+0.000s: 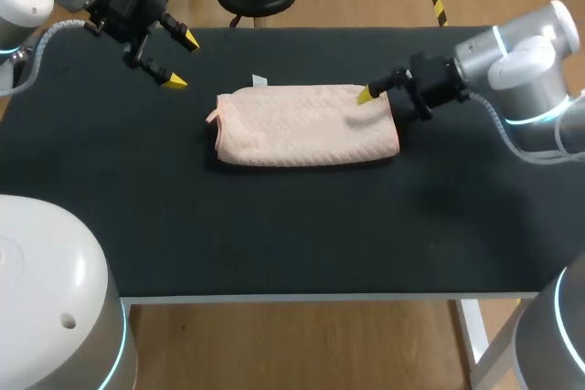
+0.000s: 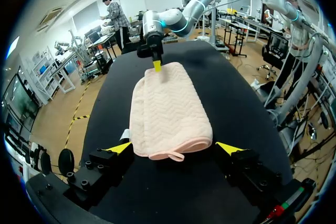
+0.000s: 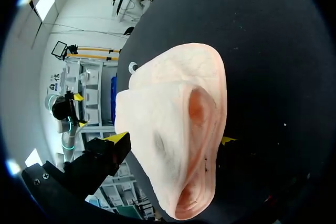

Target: Fold the towel

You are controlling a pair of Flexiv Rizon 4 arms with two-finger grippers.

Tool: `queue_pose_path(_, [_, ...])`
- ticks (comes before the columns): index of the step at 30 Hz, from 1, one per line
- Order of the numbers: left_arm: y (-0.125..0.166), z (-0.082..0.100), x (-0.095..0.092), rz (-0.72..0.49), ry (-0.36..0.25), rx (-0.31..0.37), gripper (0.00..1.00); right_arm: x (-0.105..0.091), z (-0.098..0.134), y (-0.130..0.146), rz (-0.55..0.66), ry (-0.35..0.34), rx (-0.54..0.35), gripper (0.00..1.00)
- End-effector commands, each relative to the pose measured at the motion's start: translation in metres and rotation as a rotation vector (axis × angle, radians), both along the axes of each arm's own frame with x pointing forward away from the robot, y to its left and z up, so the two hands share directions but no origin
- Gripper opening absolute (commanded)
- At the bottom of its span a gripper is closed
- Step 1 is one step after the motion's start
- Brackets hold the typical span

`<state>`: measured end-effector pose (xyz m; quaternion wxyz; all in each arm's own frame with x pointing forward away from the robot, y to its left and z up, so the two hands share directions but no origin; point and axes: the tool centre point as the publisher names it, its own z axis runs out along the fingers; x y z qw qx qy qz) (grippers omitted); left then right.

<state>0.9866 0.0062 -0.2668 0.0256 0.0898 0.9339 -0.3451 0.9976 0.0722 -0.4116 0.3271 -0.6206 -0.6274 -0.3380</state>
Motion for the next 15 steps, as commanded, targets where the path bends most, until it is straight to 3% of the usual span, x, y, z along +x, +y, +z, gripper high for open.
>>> queue_pose_path(1, [0.0,-0.001,0.0,-0.001,-0.002,-0.002,1.0,0.003,-0.011,0.007,0.003,-0.002,-0.01,0.05])
queue_pose_path(2, [0.0,-0.001,0.0,-0.001,-0.002,-0.002,1.0,0.003,-0.011,0.007,0.002,-0.003,-0.017,0.0])
queue_pose_path(15, [0.0,-0.001,0.0,-0.001,-0.002,-0.002,1.0,0.009,0.012,0.022,-0.045,-0.033,-0.141,0.0])
